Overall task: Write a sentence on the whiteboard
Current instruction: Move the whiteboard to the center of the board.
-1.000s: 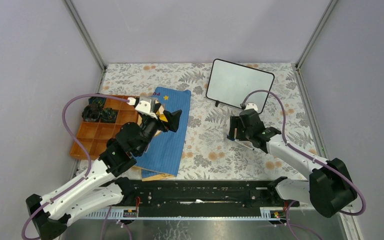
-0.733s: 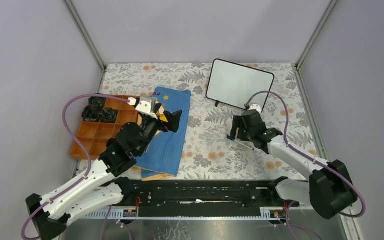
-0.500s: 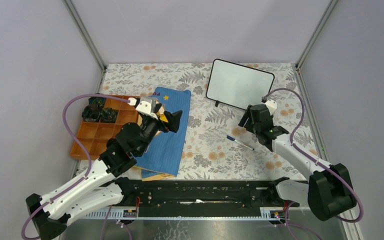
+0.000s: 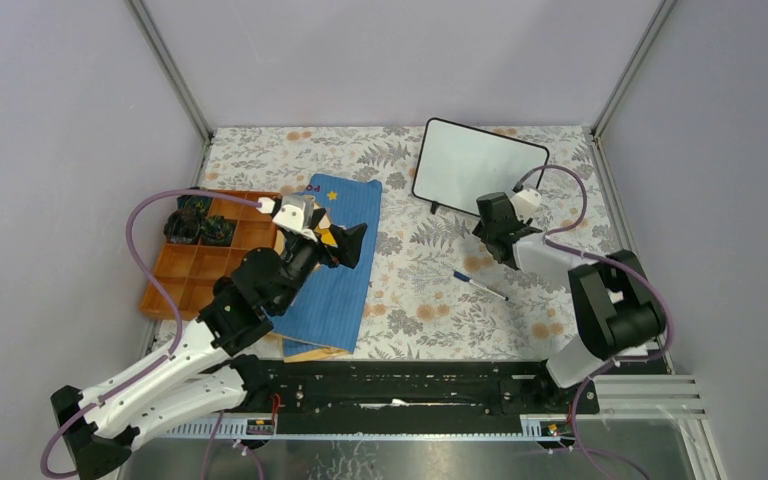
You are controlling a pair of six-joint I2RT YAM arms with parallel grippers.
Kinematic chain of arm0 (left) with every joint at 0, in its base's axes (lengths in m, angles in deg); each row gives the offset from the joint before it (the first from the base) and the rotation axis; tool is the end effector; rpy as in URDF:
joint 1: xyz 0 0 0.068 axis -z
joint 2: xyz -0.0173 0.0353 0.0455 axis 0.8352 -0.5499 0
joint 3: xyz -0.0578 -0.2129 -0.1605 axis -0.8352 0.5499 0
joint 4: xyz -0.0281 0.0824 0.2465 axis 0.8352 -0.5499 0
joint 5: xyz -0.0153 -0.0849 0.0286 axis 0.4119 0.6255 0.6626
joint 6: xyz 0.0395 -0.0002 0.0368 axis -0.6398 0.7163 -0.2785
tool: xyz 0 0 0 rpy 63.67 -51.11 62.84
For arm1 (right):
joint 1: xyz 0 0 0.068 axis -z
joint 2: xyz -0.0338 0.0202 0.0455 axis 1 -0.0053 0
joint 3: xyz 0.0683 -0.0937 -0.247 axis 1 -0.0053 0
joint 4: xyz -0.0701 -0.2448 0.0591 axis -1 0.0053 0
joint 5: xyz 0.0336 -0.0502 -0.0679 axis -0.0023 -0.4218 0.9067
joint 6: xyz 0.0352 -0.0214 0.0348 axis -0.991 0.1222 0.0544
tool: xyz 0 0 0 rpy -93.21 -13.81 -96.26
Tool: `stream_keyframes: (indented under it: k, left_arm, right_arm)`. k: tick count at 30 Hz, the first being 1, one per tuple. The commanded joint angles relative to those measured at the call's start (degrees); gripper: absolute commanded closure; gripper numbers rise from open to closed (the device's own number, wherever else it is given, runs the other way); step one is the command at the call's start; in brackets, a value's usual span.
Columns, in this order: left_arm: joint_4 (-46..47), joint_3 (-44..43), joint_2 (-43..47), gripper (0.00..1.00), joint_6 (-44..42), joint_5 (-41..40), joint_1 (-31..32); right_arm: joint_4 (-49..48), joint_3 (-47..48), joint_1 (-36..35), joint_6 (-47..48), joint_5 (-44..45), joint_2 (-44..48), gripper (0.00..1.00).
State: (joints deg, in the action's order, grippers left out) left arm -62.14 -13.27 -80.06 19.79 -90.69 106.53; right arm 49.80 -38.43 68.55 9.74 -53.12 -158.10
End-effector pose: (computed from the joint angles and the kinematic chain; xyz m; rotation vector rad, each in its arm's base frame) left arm 0.1264 -0.1290 0.3451 0.2306 1.5352 -0.5217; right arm 0.2968 0.0960 0.1817 0.6399 2.0883 0.0237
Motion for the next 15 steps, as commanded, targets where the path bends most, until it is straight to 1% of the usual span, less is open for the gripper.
stream_keyframes:
  k: [1,11,15]
  left_arm:
    - [0.74,0.02,0.90,0.01,-1.77,-1.79,0.73]
    - [1.17,0.18,1.12,0.01,-2.49,-2.34,1.08]
    - [1.39,0.50,1.26,0.01,-2.64,-2.07,1.13]
  right_arm:
    - [-3.73,5.18,0.48,0.00,4.04,-4.86,0.43]
    - [-3.43,8.62,1.59,4.45,4.00,-9.61,0.46]
    - [-3.34,8.99,2.23,6.77,2.78,-10.95,0.51]
